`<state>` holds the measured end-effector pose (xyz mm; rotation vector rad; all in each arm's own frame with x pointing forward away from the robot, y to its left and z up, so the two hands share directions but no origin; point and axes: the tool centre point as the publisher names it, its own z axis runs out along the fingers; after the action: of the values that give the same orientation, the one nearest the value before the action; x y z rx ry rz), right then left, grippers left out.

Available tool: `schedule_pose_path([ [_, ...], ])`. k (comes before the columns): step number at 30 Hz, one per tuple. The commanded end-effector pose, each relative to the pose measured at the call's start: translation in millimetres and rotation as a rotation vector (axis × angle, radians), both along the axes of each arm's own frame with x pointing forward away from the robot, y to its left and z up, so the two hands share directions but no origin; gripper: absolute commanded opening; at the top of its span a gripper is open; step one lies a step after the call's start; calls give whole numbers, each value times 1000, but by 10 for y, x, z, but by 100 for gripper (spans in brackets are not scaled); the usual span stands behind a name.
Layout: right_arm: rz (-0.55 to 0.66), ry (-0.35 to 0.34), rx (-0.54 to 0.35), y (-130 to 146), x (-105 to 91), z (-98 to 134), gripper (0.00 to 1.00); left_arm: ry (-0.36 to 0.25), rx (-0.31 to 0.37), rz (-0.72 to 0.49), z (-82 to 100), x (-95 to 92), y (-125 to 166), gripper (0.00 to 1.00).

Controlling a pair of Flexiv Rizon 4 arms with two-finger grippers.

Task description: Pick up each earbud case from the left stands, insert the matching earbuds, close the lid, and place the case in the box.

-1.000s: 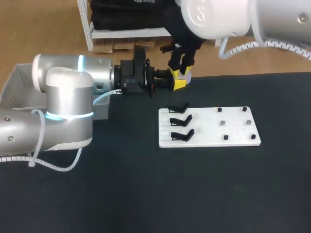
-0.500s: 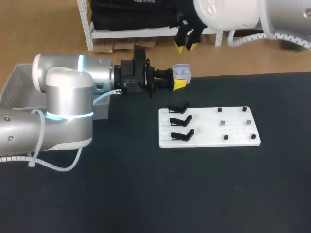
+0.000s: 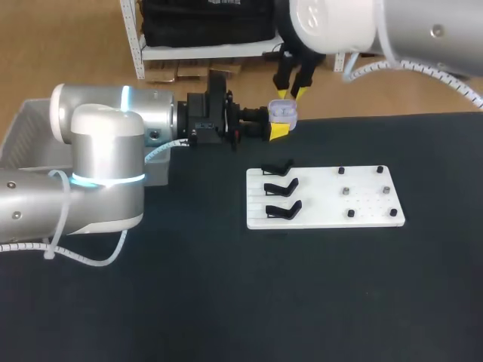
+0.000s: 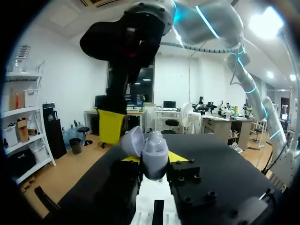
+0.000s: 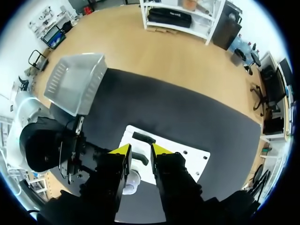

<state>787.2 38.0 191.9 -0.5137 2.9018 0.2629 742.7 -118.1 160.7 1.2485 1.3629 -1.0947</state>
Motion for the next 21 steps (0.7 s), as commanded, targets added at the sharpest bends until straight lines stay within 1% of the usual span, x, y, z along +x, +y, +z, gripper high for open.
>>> schedule_pose_path([
  [1, -1, -3, 9, -31, -137, 11, 27, -7, -8, 6, -18, -15, 1, 0],
  [8, -6, -4, 29, -19, -302, 44, 28, -7, -8, 6, -18, -15, 1, 0],
  [14, -12, -3, 43, -11, -343, 46, 29, -7, -8, 6, -18, -15, 1, 0],
  [17, -31, -36, 61, -48, -337, 157, 29, -7, -8, 6, -18, -15, 1, 0],
  [21, -80, -78, 113, -177, -335, 313, 31, -7, -8, 6, -18, -15, 1, 0],
])
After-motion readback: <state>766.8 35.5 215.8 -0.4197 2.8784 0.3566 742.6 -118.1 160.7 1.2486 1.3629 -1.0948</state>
